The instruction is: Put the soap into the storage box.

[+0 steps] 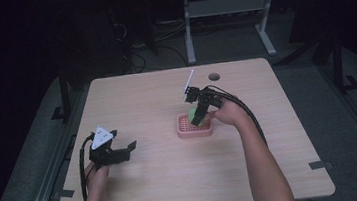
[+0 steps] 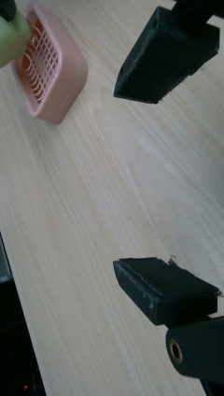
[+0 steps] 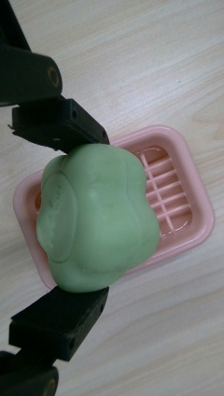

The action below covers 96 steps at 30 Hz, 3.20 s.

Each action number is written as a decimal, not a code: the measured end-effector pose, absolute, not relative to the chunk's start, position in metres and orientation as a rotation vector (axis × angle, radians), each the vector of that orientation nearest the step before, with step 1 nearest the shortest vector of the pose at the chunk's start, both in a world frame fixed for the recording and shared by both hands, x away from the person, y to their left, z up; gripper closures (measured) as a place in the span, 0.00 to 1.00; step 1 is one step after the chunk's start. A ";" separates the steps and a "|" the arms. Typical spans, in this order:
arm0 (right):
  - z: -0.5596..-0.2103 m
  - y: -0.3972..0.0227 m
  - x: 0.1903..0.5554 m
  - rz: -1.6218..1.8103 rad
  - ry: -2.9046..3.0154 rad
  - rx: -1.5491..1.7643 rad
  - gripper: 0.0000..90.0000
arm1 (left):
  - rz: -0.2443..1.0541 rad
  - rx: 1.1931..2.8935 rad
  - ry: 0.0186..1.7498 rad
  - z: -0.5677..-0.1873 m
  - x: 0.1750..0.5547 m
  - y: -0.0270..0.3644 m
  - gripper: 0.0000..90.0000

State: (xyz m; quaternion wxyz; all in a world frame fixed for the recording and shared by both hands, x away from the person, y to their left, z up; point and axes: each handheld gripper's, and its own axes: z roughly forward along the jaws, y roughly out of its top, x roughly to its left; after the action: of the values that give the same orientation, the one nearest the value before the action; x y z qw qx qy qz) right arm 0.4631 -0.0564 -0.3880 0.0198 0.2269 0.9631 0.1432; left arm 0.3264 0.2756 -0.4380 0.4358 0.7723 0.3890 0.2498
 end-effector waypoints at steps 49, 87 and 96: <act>-0.402 -0.043 0.470 0.371 2.999 0.755 0.27 | 0.619 1.917 0.975 -0.438 0.327 0.277 0.16; -0.381 -0.092 0.451 0.552 2.936 0.870 0.23 | 0.615 1.933 0.962 -0.438 0.326 0.274 0.16; -0.380 -0.101 0.449 0.565 2.923 0.883 0.23 | 0.612 1.932 0.960 -0.438 0.326 0.273 0.16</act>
State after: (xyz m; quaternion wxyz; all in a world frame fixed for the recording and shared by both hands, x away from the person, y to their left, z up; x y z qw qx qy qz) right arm 0.4487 -0.1005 -0.3796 0.0184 0.2842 0.9411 0.1821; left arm 0.3260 0.2734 -0.4382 0.4345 0.7759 0.3857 0.2457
